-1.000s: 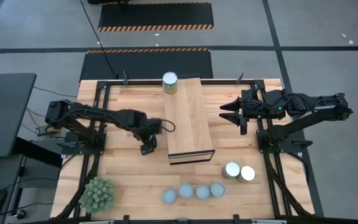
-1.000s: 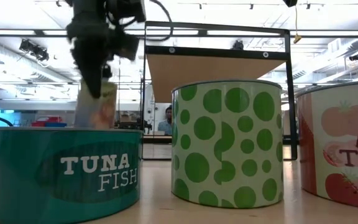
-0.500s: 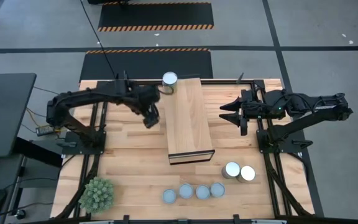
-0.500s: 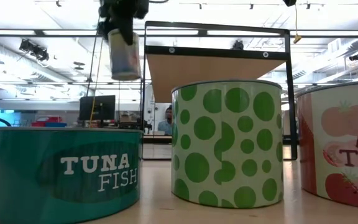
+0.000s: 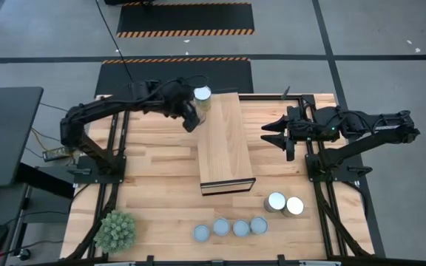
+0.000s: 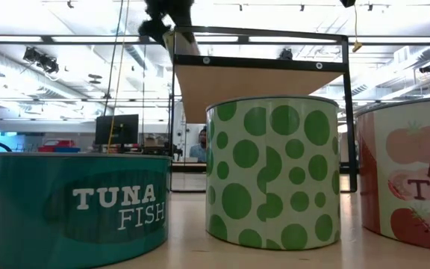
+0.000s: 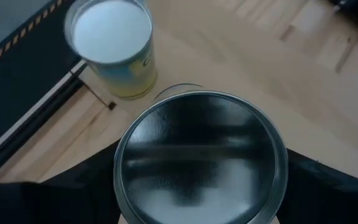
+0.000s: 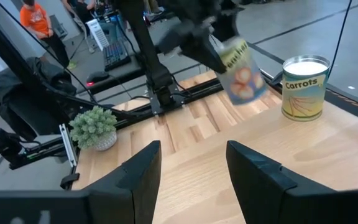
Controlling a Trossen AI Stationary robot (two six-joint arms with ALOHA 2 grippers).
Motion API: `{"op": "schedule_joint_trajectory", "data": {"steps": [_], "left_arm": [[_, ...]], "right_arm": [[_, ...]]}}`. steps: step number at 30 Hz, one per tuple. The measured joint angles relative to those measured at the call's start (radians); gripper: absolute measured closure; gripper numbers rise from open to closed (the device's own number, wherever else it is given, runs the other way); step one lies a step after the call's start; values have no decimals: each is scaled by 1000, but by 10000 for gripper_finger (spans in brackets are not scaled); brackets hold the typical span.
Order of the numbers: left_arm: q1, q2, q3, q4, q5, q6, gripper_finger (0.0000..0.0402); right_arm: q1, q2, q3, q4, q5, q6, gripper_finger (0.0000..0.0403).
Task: Pick and place cans onto a shelf
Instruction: Put the canned peaches on the shelf
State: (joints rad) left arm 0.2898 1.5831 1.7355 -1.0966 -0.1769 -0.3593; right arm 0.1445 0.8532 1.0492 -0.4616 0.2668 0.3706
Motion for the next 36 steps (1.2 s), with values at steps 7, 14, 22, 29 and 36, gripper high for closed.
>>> {"op": "schedule_joint_trajectory", "data": {"steps": [7, 14, 22, 29, 36], "left_arm": [[17, 93, -2, 22, 48, 12, 93], [24, 122, -2, 42, 54, 32, 93], [23, 121, -2, 47, 55, 92, 70], [21, 153, -1, 66, 70, 120, 54], [2, 167, -1, 118, 68, 162, 51]], "right_arm": [[0, 0, 0, 14, 0, 0, 213], [0, 0, 0, 13, 0, 3, 213], [0, 0, 0, 18, 0, 1, 213], [0, 0, 0, 19, 0, 1, 213], [0, 0, 0, 19, 0, 4, 213]]}}
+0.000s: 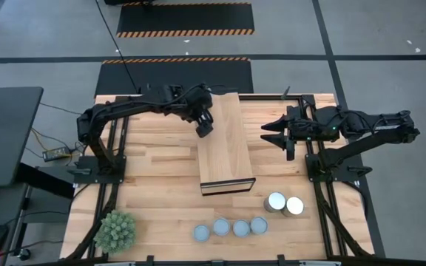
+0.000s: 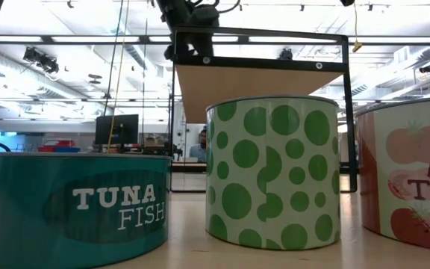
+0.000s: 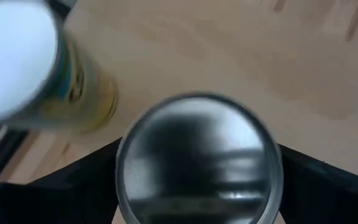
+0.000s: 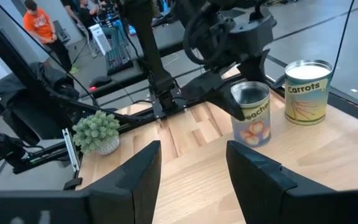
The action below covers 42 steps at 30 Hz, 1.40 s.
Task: Pick and place cans onto a shelf
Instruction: Put the canned peaches on the shelf
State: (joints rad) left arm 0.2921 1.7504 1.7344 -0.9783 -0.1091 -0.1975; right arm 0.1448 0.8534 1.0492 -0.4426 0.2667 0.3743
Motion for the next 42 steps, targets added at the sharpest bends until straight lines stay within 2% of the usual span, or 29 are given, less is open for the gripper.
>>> {"op": "schedule_joint_trajectory", "data": {"steps": [5, 9, 25, 30, 36, 42], "left_arm": [[-4, 0, 0, 29, -29, 13, 50], [-5, 0, 0, 24, -91, 51, 50], [-28, -26, 0, 150, -120, 196, 49], [-47, -27, 69, 151, -128, 260, 49], [-114, -30, 203, -40, -128, 449, 51], [-150, -12, 206, -228, -136, 459, 74]], "right_arm": [[0, 0, 0, 0, 0, 0, 213], [0, 0, 0, -1, 0, 0, 213], [0, 0, 0, -1, 0, -10, 213], [0, 0, 0, -4, 0, -8, 213], [0, 0, 0, -7, 0, -12, 213], [0, 0, 0, -7, 0, -19, 213]]}}
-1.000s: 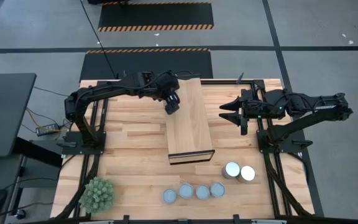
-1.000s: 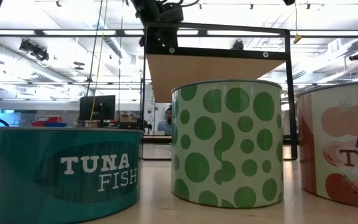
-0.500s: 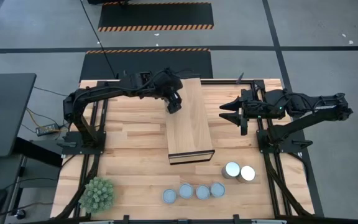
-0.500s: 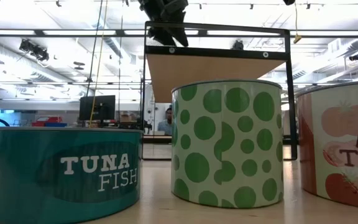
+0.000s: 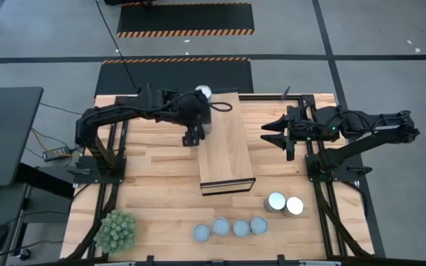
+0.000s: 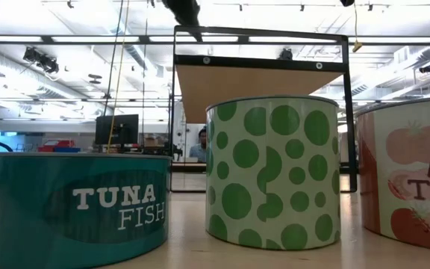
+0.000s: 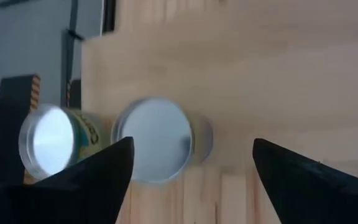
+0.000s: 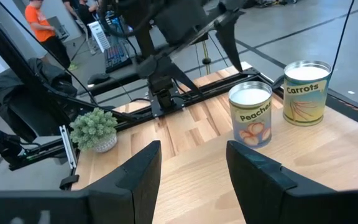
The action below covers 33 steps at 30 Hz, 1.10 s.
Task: Pick and place cans onto a shelf
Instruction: Put the canned peaches on the shelf
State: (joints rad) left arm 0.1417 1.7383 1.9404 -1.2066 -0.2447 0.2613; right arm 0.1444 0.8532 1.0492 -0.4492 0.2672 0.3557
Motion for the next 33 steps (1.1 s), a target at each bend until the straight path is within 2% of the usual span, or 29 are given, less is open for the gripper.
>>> {"op": "schedule_joint_trajectory", "data": {"steps": [5, 11, 18, 26, 33], "left_arm": [[-25, 41, -1, -5, -120, 22, 104], [-46, 92, -1, -14, -159, 85, 133], [-35, 132, -1, -19, -293, 95, 171], [-4, 130, -1, -9, -321, 86, 196], [8, 130, -1, 6, -366, 60, 198]], "right_arm": [[0, 0, 0, 4, 0, -8, 213], [0, 0, 0, 5, 0, 0, 213], [0, 0, 0, 7, 0, 7, 213], [0, 0, 0, 7, 0, 7, 213], [0, 0, 0, 7, 0, 7, 213]]}}
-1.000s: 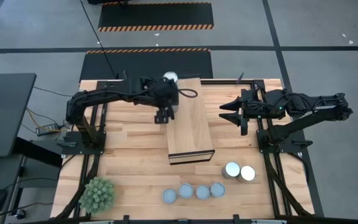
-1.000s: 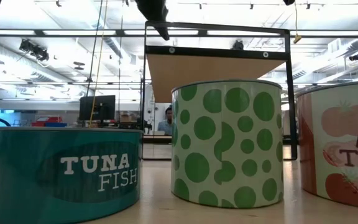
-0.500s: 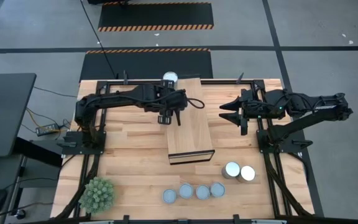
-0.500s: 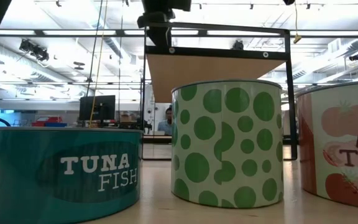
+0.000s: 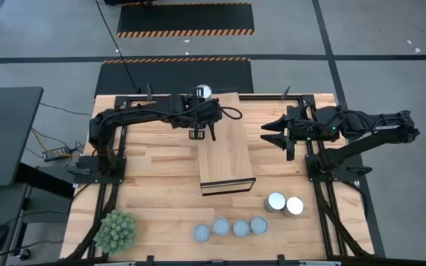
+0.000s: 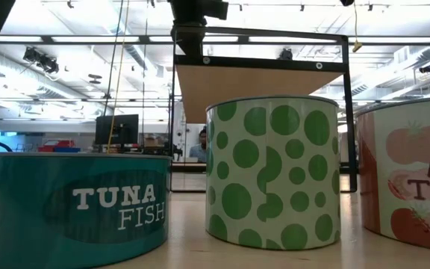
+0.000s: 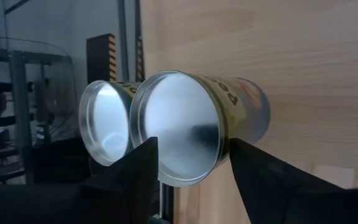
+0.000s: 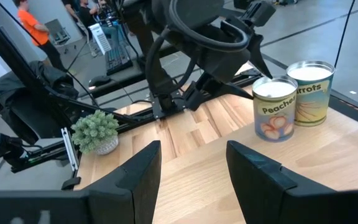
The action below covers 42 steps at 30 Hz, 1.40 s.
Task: Pick and place cans onto a shelf
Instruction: Put the canned peaches on the shelf, then put the canned oranges on the shelf
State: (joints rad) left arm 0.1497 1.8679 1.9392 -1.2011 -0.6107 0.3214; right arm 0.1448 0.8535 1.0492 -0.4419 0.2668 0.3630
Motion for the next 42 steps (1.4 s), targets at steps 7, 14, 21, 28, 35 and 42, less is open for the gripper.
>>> {"op": "schedule_joint_trajectory", "data": {"steps": [7, 14, 21, 28, 35, 42], "left_arm": [[-4, 0, 0, 5, -15, -21, 198], [-66, -42, 1, 2, 71, -25, 198], [-150, -87, 2, 0, 532, -198, 198], [-284, -88, 1, 11, 715, -445, 198], [-433, -88, 1, 122, 612, -609, 198], [-530, -81, 0, 151, 498, -878, 198]], "right_arm": [[0, 0, 0, 0, 0, 0, 213], [0, 0, 0, -1, 0, 0, 213], [0, -4, 0, -10, -5, -18, 213], [0, -4, 0, -48, -52, -42, 213], [0, -1, 0, -66, -174, -56, 213], [106, 64, 0, -229, -313, -25, 213]]}}
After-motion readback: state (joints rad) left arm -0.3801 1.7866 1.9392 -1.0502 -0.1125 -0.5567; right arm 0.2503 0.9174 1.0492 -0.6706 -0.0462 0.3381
